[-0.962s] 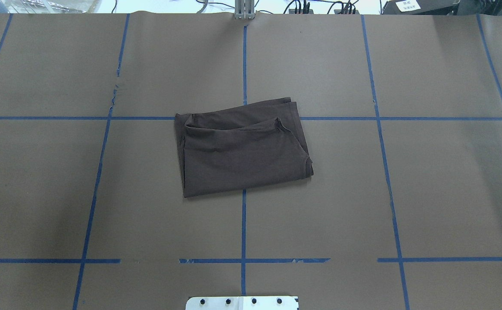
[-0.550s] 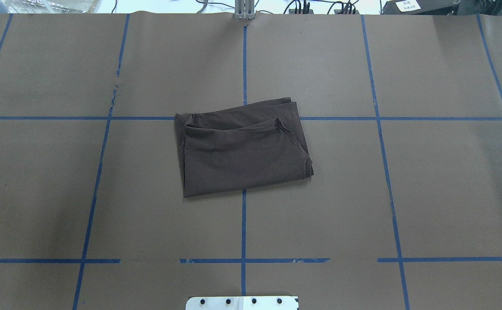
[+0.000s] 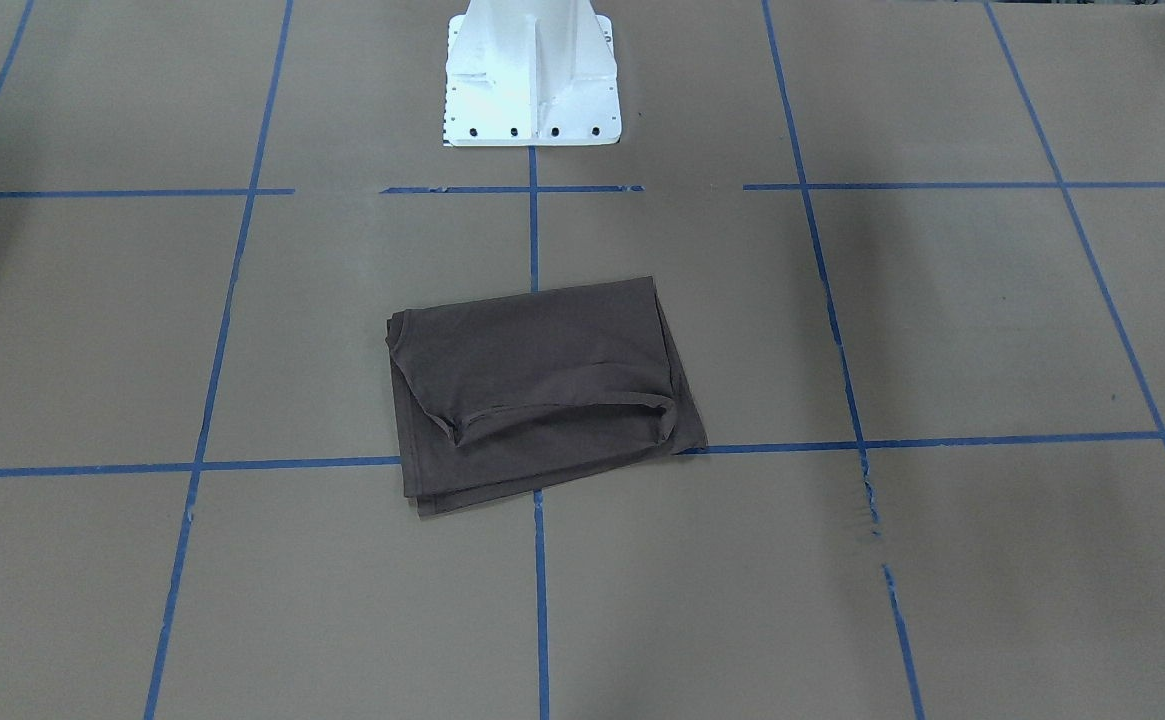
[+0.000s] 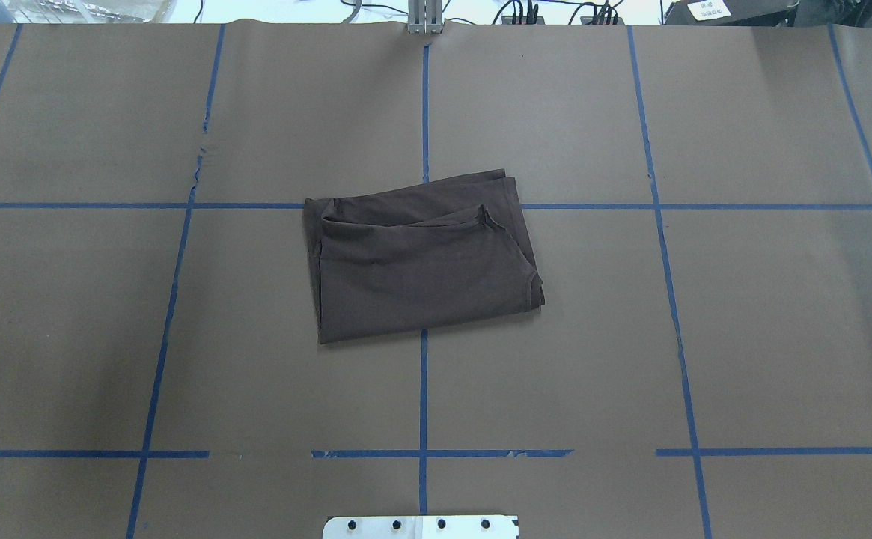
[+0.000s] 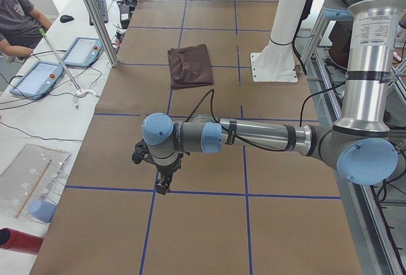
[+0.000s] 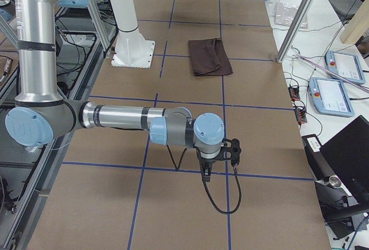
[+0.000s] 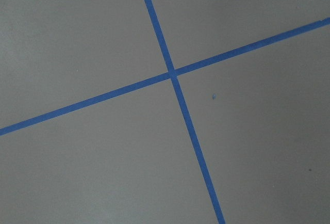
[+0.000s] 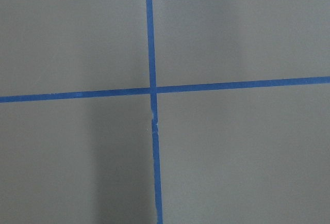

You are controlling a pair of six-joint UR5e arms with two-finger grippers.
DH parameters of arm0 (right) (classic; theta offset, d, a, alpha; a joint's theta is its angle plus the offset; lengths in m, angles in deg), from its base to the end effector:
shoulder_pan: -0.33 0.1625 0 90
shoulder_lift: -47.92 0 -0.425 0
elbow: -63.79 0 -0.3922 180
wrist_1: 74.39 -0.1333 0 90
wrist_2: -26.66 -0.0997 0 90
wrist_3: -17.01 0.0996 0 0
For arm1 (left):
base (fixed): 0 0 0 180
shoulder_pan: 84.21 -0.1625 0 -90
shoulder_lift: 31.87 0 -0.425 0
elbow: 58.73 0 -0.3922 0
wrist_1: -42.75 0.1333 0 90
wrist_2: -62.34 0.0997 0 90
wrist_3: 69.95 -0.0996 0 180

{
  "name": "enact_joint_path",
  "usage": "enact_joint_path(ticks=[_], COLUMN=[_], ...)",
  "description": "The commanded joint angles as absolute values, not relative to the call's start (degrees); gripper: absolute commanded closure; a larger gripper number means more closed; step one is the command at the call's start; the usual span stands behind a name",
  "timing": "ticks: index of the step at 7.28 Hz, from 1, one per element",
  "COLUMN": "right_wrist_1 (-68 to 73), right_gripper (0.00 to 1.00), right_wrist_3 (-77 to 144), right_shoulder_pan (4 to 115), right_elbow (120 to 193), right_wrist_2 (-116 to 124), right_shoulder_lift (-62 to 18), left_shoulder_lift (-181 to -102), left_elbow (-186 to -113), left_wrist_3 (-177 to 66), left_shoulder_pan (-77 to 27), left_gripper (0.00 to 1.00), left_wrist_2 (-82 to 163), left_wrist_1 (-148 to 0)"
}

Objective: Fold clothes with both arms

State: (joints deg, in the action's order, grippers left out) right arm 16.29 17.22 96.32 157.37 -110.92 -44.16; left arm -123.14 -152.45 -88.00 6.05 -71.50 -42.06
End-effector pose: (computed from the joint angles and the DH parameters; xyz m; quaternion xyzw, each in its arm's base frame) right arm 0.1093 -0.4684 0.6427 0.0269 -0.4025 0.0466 0.9138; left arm -0.0666 -0.4993 0.6255 0.0578 0.3688 0.1428 0.9166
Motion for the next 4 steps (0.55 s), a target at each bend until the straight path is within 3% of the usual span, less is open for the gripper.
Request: enact_joint_path(ticks=[1, 4], right_wrist_1=[16.4, 16.49], right_gripper=[0.0, 0.0], right_wrist_3=[17.36, 17.36], right_shoulder_pan=[96.4, 96.4], right_elbow=[158.09, 158.01], right_wrist_2=[-111.07, -111.07], right_shoulder_lift=[-44.19, -44.28], left_shoulder_lift=[-123.19, -123.1], left_elbow=[-152.16, -152.51], left_wrist_3=[-87.62, -76.91], left_shoulder_pan=[6.05, 6.05], left_gripper=[0.0, 0.0], left_wrist_2=[-71.61, -71.61], left_wrist_1=[-42.06, -42.15])
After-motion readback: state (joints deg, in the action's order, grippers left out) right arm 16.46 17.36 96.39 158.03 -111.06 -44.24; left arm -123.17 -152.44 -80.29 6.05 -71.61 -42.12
